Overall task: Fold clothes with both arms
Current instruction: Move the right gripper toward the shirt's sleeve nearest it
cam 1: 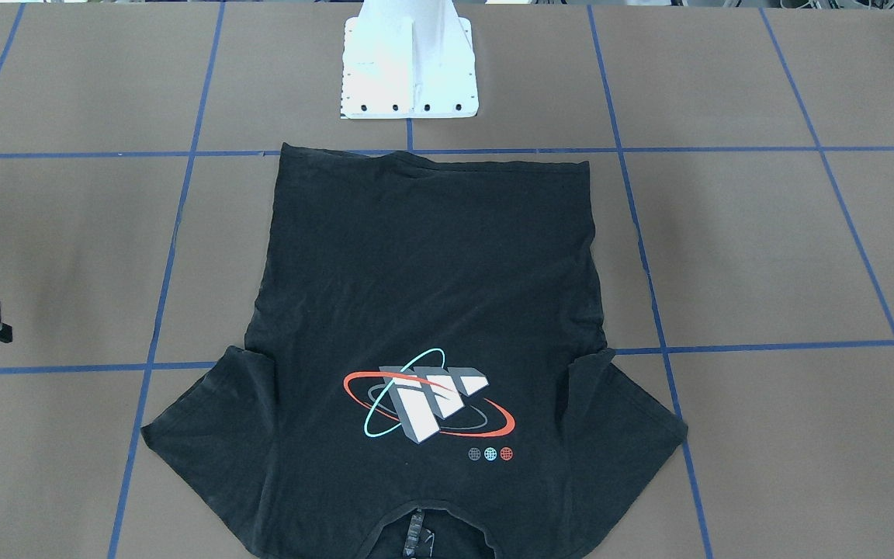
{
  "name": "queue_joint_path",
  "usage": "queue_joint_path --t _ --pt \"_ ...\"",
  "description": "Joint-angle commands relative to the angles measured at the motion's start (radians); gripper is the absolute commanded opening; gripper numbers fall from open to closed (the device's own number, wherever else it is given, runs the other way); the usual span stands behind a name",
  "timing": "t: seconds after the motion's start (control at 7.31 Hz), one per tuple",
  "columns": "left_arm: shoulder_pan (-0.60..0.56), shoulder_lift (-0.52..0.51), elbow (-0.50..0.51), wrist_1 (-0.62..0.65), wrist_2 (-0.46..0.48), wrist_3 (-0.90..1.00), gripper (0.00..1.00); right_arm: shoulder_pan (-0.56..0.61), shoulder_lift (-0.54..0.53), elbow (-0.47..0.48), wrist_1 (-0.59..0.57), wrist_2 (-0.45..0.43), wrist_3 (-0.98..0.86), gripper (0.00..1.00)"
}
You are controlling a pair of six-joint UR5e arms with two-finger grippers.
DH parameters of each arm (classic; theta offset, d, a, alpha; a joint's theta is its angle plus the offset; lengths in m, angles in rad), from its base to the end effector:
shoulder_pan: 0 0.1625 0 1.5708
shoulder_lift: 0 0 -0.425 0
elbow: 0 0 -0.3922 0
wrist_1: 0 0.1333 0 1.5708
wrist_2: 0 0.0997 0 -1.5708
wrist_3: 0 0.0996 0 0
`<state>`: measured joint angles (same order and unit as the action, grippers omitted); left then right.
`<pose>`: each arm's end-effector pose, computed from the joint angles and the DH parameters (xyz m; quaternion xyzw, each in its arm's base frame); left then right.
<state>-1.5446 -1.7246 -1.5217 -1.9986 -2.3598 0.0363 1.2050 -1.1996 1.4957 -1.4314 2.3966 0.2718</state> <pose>-0.0475 -0.5781 0.5513 0.2448 0.3696 0.1289 0.8871 -0.1757 -0.6268 0.4633 0.0651 -0.4341 -0.1286 0.8893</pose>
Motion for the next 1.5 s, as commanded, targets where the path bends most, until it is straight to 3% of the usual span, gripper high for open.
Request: queue_joint_path --t 0.0,0.27,0.41,0.82,1.23,1.37 --pt "0.012 0.007 0.000 -0.014 0.001 0.001 1.00 -0.088 0.032 -0.067 0.180 -0.074 0.184 1.00" --pt "0.015 0.008 0.000 -0.014 0.001 0.002 1.00 -0.136 0.095 -0.298 0.493 -0.140 0.300 1.00" --pt "0.015 0.010 0.000 -0.014 0.001 0.001 1.00 -0.148 0.132 -0.365 0.549 -0.157 0.326 1.00" --pt "0.015 0.011 0.002 -0.014 0.001 0.002 1.00 -0.208 0.160 -0.376 0.554 -0.243 0.348 0.95" --pt "0.015 0.013 0.003 -0.014 0.001 0.001 1.00 -0.246 0.176 -0.374 0.555 -0.306 0.348 0.81" --pt "0.015 0.013 0.009 -0.014 0.001 0.002 1.00 -0.251 0.176 -0.374 0.555 -0.309 0.345 0.70"
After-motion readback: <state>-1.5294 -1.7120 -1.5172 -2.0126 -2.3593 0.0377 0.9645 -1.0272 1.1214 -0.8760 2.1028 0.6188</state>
